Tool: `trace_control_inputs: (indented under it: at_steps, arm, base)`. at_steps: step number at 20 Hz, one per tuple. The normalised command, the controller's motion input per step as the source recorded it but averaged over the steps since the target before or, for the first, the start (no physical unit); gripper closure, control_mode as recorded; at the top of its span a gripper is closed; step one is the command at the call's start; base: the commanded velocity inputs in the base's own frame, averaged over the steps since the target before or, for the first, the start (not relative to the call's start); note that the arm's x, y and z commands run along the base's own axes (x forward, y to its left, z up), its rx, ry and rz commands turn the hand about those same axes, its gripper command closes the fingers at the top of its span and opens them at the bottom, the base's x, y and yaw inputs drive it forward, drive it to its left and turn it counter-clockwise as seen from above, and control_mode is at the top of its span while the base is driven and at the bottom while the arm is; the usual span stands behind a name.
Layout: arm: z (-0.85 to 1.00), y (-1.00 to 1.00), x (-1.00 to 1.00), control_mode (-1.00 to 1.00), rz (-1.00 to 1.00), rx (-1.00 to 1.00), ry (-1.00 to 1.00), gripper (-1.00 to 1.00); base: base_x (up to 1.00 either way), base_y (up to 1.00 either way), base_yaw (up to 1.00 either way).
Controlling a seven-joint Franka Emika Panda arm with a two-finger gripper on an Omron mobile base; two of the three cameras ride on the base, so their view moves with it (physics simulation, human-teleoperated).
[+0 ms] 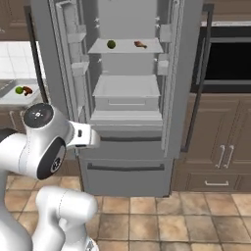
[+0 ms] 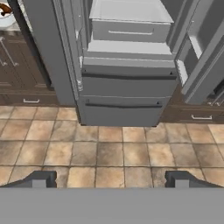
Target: Place one lime and one chicken drumstick in each tupperware on the nearby counter, to pack two identical lunches.
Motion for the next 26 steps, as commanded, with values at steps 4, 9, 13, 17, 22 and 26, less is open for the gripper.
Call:
trace_control_inputs:
  at_steps: [4,9,13,17,22,26]
  arm:
    - [0.00,0.00,0.00,1.00,0.00,0.00,0.00,-1.00]
    - [0.00,0.00,0.00,1.00,0.00,0.00,0.00,-1.00]
    - [0.00,0.00,0.00,1.00,0.00,0.00,0.00,-1.00]
    - [0.00,0.00,0.00,1.00,0.00,0.00,0.00,-1.00]
    - [0.00,0.00,0.00,1.00,0.00,0.00,0.00,-1.00]
    - [0.00,0.00,0.00,1.00,0.00,0.00,0.00,-1.00]
  base:
    - [0.44,-0.43,0.22]
    - [0.43,-0.32,0.24]
    - [0.56,-0.32,0.20]
    - [0.61,-0.46,0.05]
    - [0.73,-0.40,0.00]
    - [0.95,-0.03,0.00]
